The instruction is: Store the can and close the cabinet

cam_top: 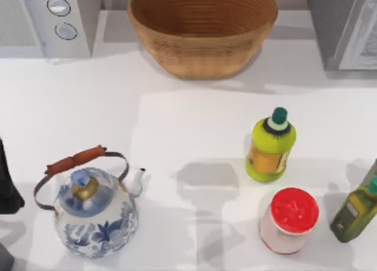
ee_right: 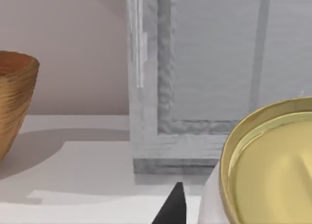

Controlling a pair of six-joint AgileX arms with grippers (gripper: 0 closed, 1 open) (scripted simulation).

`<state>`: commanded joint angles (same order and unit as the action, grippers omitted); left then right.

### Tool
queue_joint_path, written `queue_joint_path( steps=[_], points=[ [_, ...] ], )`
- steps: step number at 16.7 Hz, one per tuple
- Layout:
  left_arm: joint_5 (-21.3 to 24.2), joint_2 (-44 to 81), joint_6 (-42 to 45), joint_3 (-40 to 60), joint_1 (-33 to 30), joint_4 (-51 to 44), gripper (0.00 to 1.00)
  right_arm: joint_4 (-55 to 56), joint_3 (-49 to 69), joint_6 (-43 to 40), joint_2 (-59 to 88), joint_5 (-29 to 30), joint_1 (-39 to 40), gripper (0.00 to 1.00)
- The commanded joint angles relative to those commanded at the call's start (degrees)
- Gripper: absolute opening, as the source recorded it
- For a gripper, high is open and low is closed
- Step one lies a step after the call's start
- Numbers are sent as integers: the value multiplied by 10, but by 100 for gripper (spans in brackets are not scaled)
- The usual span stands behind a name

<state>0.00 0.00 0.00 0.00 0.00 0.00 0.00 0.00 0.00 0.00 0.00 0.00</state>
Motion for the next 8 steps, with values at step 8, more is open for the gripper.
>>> queue_joint_path(
  steps=[8],
  points=[
    [0, 0, 0, 0, 0, 0, 100, -12, 38, 1, 37, 5, 4, 0]
  ],
)
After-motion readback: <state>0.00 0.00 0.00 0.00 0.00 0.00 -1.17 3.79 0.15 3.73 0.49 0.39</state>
